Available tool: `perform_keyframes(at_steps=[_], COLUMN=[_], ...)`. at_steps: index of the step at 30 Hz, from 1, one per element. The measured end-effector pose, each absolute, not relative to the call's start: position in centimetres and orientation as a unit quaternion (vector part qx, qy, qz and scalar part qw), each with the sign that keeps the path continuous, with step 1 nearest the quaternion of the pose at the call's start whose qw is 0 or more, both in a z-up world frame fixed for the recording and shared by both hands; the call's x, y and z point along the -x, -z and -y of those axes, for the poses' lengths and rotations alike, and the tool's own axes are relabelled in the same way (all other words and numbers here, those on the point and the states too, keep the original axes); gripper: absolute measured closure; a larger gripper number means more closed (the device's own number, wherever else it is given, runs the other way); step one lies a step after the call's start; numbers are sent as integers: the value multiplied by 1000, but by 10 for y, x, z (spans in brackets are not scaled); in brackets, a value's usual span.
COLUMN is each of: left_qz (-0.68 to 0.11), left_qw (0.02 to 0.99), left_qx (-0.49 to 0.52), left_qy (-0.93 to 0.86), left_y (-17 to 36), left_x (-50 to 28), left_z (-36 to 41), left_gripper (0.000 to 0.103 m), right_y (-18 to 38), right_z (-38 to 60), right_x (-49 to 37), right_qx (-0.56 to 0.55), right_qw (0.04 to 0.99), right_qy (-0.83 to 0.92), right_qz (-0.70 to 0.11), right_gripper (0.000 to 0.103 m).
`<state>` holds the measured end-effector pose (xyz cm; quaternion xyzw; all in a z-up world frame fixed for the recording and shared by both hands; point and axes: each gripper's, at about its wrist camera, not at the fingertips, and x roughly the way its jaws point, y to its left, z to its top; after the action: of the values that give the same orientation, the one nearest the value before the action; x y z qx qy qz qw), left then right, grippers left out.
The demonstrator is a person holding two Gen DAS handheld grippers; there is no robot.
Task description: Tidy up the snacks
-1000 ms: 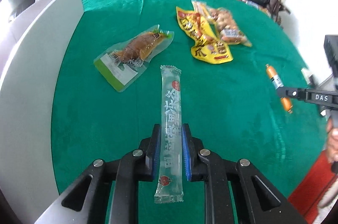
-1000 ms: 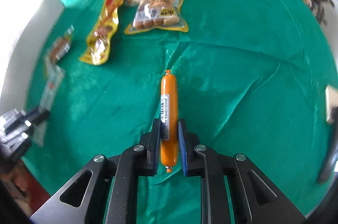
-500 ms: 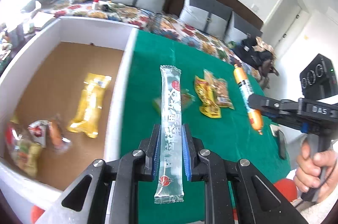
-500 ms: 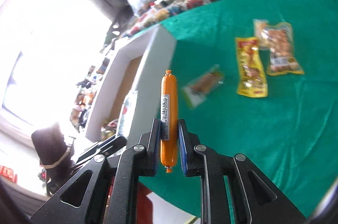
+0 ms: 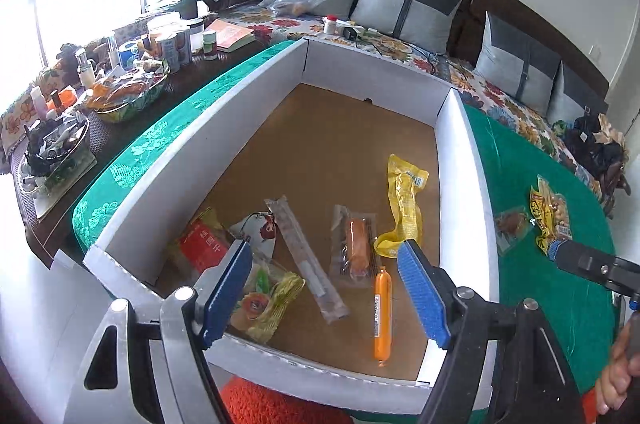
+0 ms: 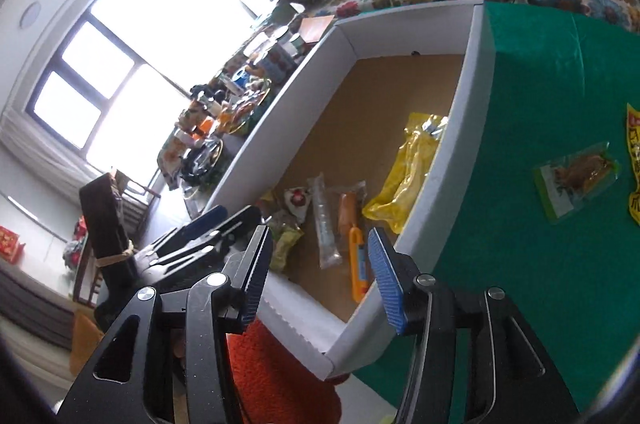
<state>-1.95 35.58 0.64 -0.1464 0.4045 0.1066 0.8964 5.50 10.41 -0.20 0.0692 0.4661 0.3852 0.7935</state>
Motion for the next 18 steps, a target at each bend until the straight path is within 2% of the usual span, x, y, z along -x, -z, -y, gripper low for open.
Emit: perform_keyframes(at_steps=[2, 4, 6, 9, 11, 14, 18], left_qz=[-402, -395, -389, -391, -403, -438, -494], left_qw=[900, 907, 912, 913, 905, 883, 854], left_qx=[141, 135, 129, 108, 92, 61, -9], left_qy=[-91, -62, -25, 49, 99, 155, 164], left_y=[-11, -19, -29, -35, -31, 1, 67], left_x=[20, 17, 11, 4, -2, -15, -40], left_z=[-342, -318, -291, -231, -189, -126, -61], left_gripper=[28, 28, 24, 16, 4, 3, 4], right_y=[9, 26, 51, 94, 111, 121, 116], right_z=[-69, -25, 23, 104, 156, 216, 254], right_x=[-65, -68, -73, -75, -72, -67, -66], right_qx=[-49, -15, 23, 65, 72, 63, -17], right_qw=[816, 844, 863, 870, 875, 890, 899], right_qy=[-352, -300, -236, -138, -85, -20, 9], right_qz=[-455, -444, -446, -469, -472, -452, -437], right_gripper=[46, 36, 34, 34, 34, 34, 32])
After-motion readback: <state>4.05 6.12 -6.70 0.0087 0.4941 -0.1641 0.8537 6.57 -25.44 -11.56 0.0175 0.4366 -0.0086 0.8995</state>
